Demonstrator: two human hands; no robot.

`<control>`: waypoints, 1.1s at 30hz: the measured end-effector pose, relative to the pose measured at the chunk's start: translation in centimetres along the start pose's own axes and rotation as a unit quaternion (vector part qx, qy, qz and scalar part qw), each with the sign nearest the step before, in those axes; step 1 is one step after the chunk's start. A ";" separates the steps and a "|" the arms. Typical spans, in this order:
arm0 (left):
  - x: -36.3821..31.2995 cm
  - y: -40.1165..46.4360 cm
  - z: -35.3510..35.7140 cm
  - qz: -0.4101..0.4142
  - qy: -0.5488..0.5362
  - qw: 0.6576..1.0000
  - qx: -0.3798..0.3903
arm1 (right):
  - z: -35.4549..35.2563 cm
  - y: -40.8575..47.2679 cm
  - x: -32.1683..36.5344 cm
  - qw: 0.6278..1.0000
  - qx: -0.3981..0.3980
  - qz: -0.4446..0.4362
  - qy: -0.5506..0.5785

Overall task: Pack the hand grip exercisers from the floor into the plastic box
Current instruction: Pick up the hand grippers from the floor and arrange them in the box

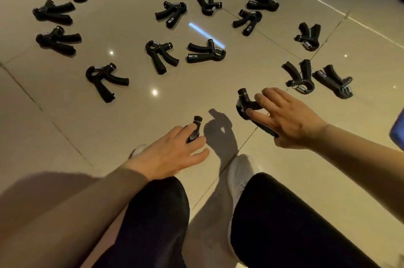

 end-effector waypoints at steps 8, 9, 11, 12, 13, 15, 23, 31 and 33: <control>-8.6 1.1 -15.6 0.054 0.038 0.994 -0.091 | -10.5 -17.2 -0.4 0.998 -0.041 0.055 -0.004; -9.9 1.0 -17.2 0.056 0.037 0.993 -0.098 | -11.8 -19.5 -0.4 0.997 -0.040 0.070 -0.003; -12.6 0.8 -20.3 0.069 0.037 0.991 -0.110 | -14.4 -24.0 -0.3 0.995 -0.036 0.098 -0.003; -13.8 0.9 -21.9 0.073 0.035 0.990 -0.117 | -15.6 -26.2 -0.3 0.993 -0.037 0.111 -0.001; -15.0 0.9 -23.6 0.077 0.027 0.989 -0.123 | -16.9 -28.5 -0.2 0.991 -0.039 0.126 0.000; -17.4 1.3 -27.0 0.085 0.006 0.988 -0.131 | -19.3 -32.8 0.1 0.987 -0.035 0.154 0.001; -29.0 5.2 -35.9 0.142 0.062 0.974 -0.164 | -26.0 -46.9 3.0 0.975 -0.023 0.222 -0.005; -36.9 11.2 -37.8 0.177 0.024 0.960 -0.216 | -24.6 -57.0 4.1 0.963 -0.009 0.270 0.013; -39.3 13.2 -36.2 0.211 0.024 0.961 -0.179 | -22.4 -59.0 4.6 0.957 -0.001 0.285 0.047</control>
Point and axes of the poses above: each hand's wrist, its own y-axis towards the middle knuckle, its own z-axis out of the palm, x = y × z, the point moved 6 cm from there along y, towards the middle knuckle, and after that the axes turned 6 degrees about -y, right-handed, at the moved point
